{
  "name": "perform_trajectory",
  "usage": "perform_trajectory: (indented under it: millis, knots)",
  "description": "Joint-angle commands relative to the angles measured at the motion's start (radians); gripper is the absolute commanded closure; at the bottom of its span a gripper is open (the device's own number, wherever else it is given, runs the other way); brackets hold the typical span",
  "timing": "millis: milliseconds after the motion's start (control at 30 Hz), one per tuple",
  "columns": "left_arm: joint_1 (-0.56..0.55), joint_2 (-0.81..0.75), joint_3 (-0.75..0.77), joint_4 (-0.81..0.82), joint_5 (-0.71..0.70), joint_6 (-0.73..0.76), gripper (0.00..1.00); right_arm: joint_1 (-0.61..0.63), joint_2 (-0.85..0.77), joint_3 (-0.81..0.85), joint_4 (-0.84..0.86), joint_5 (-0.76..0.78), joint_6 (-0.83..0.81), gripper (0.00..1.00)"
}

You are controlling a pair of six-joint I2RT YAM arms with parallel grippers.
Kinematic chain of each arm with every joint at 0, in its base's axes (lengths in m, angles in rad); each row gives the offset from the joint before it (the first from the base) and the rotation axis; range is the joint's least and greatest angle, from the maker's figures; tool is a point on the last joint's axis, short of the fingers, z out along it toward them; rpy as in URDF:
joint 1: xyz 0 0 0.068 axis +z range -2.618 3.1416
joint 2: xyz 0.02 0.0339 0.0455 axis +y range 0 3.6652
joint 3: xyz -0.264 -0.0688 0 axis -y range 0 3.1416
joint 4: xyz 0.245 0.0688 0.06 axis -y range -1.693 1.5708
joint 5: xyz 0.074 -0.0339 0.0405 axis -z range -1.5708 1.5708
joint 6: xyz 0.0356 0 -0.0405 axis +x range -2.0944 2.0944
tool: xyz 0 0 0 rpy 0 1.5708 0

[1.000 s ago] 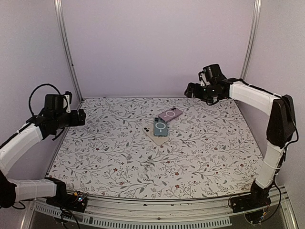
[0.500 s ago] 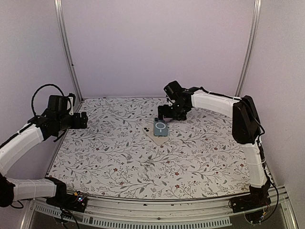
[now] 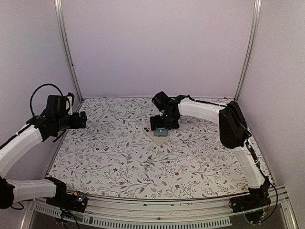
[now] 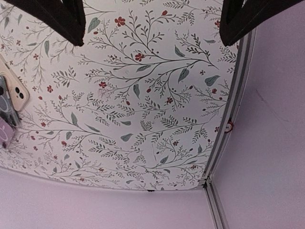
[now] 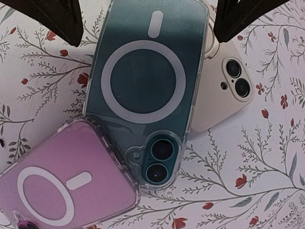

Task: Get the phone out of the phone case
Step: Move the phone with the phone case to the center of the board.

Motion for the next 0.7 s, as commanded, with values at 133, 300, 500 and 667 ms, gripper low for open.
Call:
perform_trajectory:
  millis: [133,300,500,667]
  knots:
    - [-0.009,-0.023,0.014,0.001,0.009,0.012,0.01,0.022,0.059,0.032,-0.012,0.058,0.024,0.01]
    - [-0.010,-0.026,0.012,0.003,0.013,0.012,0.01,0.031,0.085,0.044,-0.013,0.063,0.031,0.01]
    - [-0.010,-0.026,0.010,0.006,0.015,0.013,0.00,0.053,0.111,0.061,-0.027,0.124,0.036,0.01]
    - [-0.011,-0.026,0.008,0.007,0.015,0.015,0.01,0.068,0.133,0.060,-0.032,0.139,0.032,0.14]
